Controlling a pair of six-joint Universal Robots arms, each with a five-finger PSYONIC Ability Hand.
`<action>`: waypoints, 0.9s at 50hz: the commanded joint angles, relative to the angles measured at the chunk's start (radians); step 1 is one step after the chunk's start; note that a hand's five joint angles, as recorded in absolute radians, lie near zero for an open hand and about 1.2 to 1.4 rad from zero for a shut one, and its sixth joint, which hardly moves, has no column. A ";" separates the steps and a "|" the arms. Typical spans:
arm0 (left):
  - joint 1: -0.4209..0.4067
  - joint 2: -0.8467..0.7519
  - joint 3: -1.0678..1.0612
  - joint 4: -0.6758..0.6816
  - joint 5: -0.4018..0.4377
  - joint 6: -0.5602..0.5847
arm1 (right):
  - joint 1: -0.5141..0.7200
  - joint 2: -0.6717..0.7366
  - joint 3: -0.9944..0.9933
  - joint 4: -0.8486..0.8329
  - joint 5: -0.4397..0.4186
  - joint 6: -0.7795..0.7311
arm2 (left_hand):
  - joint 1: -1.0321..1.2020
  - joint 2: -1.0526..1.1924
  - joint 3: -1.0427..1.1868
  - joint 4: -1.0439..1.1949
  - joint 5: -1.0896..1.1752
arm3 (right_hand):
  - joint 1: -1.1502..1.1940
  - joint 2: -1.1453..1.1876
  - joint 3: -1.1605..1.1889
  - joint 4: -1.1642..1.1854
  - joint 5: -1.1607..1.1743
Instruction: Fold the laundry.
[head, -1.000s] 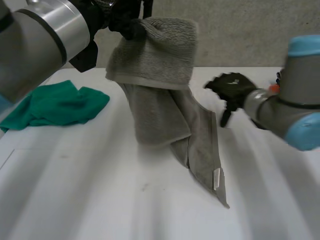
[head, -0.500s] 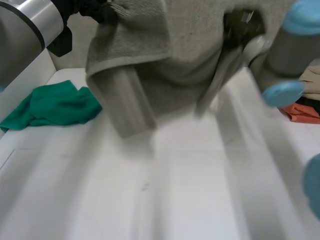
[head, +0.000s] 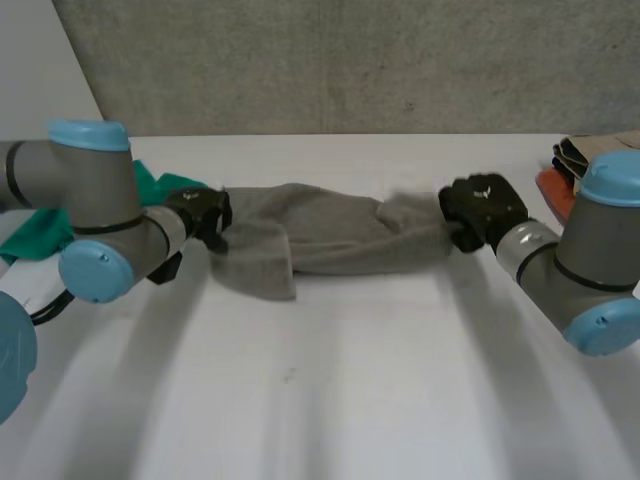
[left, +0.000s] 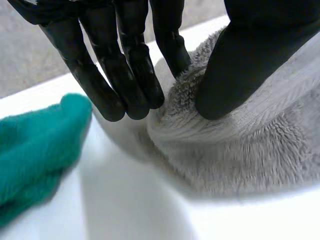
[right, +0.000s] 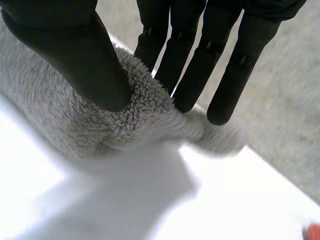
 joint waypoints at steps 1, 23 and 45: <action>-0.018 0.072 -0.039 -0.016 -0.053 0.057 | -0.012 -0.028 -0.010 0.121 -0.001 -0.063 | -0.408 -0.432 -0.431 -0.440 -0.432 | 0.240 0.193 0.180 0.172 0.216; -0.319 0.204 -0.116 0.110 -0.346 0.061 | 0.067 -0.001 -0.271 0.463 0.012 -0.480 | -0.897 -0.921 -0.920 -0.929 -0.921 | -0.885 -0.932 -0.945 -0.953 -0.909; -0.357 -0.095 0.105 0.081 -0.618 0.079 | 0.090 0.512 -0.799 0.446 -0.004 -0.669 | -0.867 -0.891 -0.890 -0.899 -0.891 | -0.369 -0.416 -0.429 -0.437 -0.393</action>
